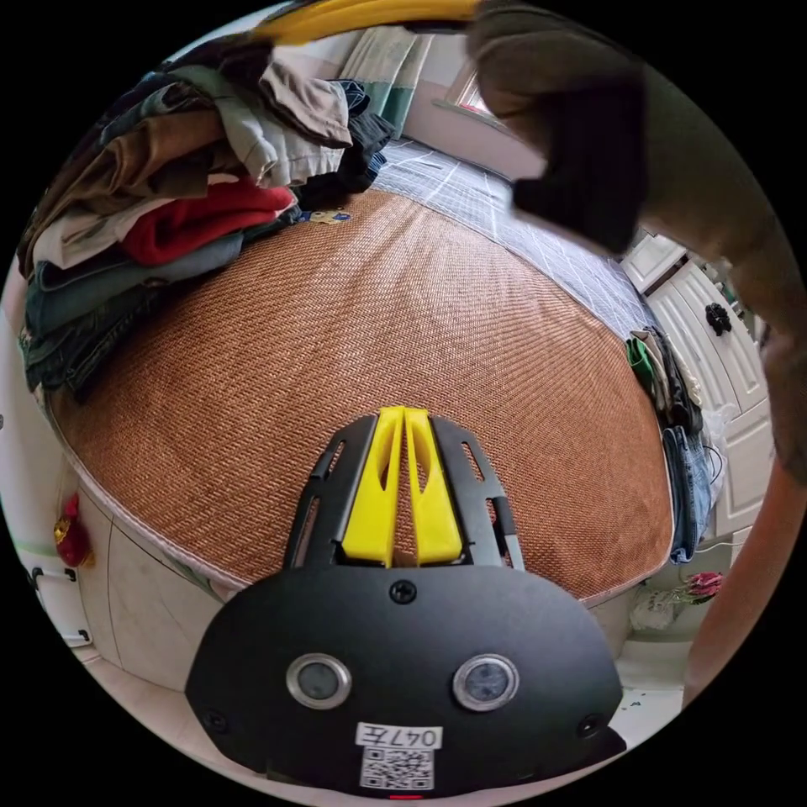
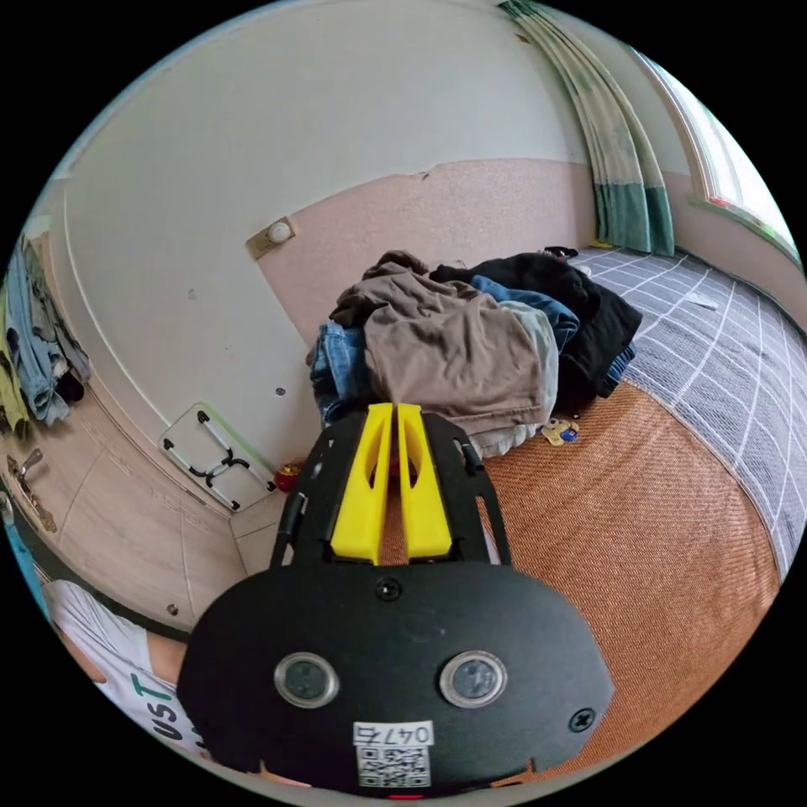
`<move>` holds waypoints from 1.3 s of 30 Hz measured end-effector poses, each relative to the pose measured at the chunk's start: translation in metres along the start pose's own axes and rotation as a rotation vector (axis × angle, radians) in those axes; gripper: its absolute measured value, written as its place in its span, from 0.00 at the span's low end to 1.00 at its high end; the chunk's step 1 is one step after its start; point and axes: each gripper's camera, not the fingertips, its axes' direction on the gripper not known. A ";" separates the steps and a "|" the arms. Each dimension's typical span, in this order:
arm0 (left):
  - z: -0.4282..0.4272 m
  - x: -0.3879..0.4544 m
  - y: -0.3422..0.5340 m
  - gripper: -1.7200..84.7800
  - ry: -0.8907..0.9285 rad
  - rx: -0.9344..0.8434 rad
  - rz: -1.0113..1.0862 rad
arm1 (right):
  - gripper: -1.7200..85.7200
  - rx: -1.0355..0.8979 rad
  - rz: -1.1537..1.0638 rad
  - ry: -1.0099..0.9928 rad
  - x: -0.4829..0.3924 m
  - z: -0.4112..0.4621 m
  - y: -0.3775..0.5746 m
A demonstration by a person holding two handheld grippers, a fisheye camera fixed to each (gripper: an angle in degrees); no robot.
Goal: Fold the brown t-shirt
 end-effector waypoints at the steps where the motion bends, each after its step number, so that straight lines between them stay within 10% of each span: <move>1: -0.001 -0.001 0.000 0.01 0.006 0.001 -0.005 | 0.02 0.020 0.004 -0.002 0.001 -0.010 0.002; 8: -0.055 -0.003 0.006 0.01 -0.009 0.147 -0.105 | 0.02 0.323 0.078 -0.042 0.037 -0.172 0.076; 16: -0.138 0.020 0.042 0.01 -0.160 0.499 -0.339 | 0.14 0.305 0.523 0.415 0.134 -0.307 0.308; 26: -0.005 0.277 -0.080 0.08 0.155 0.156 0.178 | 0.03 0.351 0.620 -0.094 0.236 -0.272 0.536; 34: 0.140 0.578 -0.121 0.17 -0.132 -0.208 0.739 | 0.01 0.360 0.700 -0.066 0.251 -0.269 0.589; 39: 0.203 0.701 -0.144 0.06 -0.270 -0.276 0.799 | 0.01 0.357 0.693 -0.111 0.256 -0.261 0.617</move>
